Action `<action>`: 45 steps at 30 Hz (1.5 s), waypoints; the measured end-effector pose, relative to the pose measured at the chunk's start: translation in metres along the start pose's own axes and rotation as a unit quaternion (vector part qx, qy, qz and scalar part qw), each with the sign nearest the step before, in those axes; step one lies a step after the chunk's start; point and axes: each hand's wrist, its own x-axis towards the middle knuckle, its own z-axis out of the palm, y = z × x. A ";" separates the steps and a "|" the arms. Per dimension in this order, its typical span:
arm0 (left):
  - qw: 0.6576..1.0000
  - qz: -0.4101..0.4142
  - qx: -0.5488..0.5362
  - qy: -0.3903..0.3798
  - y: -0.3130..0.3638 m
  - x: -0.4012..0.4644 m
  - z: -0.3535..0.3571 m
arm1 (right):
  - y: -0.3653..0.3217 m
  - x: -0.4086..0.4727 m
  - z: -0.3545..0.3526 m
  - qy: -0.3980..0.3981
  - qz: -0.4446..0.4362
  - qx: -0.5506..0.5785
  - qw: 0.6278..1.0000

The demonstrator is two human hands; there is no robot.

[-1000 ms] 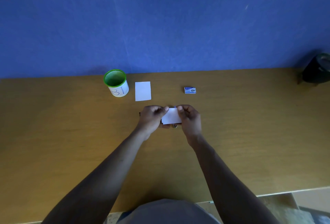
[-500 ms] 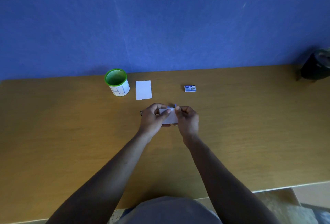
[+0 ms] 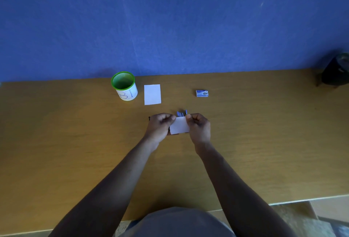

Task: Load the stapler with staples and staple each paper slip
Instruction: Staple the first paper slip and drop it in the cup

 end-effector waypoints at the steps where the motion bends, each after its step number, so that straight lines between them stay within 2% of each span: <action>1: 1.000 0.007 0.004 0.003 -0.001 -0.001 0.000 | 0.001 0.001 0.000 -0.001 0.011 0.016 1.000; 4: 1.000 0.027 0.012 0.009 -0.002 -0.002 0.002 | 0.004 0.002 0.001 0.005 0.033 0.039 0.999; 10: 0.999 -0.011 -0.012 0.036 -0.005 -0.004 0.005 | 0.007 0.000 0.004 -0.023 0.011 0.046 0.999; 14: 0.996 -0.023 -0.038 0.075 -0.006 -0.001 0.001 | 0.011 0.008 0.001 0.039 0.078 0.069 0.994; 18: 0.995 -0.027 -0.017 0.097 -0.010 0.002 -0.010 | 0.021 0.015 -0.007 0.057 0.021 -0.137 0.989; 23: 0.994 -0.032 -0.030 0.102 -0.010 0.004 -0.014 | 0.024 0.023 0.007 -0.008 -0.009 -0.302 0.953; 27: 0.993 -0.031 -0.019 0.111 -0.013 0.005 -0.016 | 0.024 0.026 0.019 -0.055 -0.042 -0.377 0.924; 33: 0.995 -0.032 -0.033 0.089 -0.018 0.007 -0.019 | 0.024 0.033 0.024 -0.091 -0.034 -0.423 0.901; 36: 0.994 -0.026 -0.029 0.098 -0.019 0.008 -0.019 | 0.024 0.036 0.023 -0.084 -0.034 -0.414 0.906; 39: 0.993 -0.025 -0.034 0.112 -0.018 0.011 -0.018 | 0.024 0.038 0.021 -0.068 -0.005 -0.358 0.931; 43: 0.991 -0.025 -0.050 0.117 -0.017 0.015 -0.017 | 0.022 0.033 0.013 -0.069 0.055 -0.186 0.979; 45: 0.991 -0.022 -0.057 0.122 -0.018 0.017 -0.016 | 0.021 0.029 0.008 -0.084 0.086 -0.087 0.989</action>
